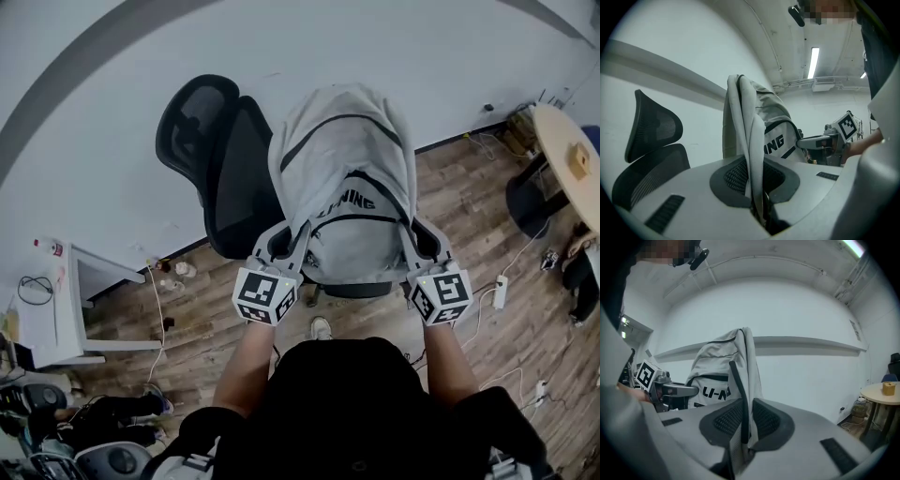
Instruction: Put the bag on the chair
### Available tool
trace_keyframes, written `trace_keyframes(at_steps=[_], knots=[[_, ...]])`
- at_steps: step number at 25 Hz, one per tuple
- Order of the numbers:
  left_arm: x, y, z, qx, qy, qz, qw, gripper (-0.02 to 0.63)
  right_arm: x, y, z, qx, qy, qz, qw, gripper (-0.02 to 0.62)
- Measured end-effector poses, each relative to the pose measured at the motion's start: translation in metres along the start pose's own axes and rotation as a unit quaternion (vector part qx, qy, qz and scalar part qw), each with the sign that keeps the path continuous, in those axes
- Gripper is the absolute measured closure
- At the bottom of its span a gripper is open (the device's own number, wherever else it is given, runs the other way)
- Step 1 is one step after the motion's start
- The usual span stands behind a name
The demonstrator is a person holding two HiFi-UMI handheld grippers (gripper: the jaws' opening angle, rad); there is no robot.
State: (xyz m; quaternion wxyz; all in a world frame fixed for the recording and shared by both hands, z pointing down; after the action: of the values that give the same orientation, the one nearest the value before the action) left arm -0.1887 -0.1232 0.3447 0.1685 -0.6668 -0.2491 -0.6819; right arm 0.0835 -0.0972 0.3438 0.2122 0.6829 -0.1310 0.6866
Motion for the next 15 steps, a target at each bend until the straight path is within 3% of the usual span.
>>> trace_keyframes(at_steps=[7, 15], knots=[[0.007, 0.032, -0.023, 0.015, -0.006, -0.01, 0.9998, 0.561, 0.01, 0.029, 0.012, 0.022, 0.001, -0.013, 1.0, 0.512], [0.045, 0.081, -0.037, -0.003, -0.032, -0.053, 0.998, 0.561, 0.047, 0.076, 0.052, 0.001, 0.004, -0.053, 0.999, 0.515]])
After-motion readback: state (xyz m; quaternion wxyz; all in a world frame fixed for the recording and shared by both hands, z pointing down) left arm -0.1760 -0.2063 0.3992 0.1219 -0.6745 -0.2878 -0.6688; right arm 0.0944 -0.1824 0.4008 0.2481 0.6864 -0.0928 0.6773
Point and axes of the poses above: the fingertips, and each gripper's own axes: y forward along the fingers, z to its right, x out of its underside, the point moved 8 cm from there along -y, backward along the fingers, and after that the axes turned 5 degrees about -x, right-handed, at the moved point
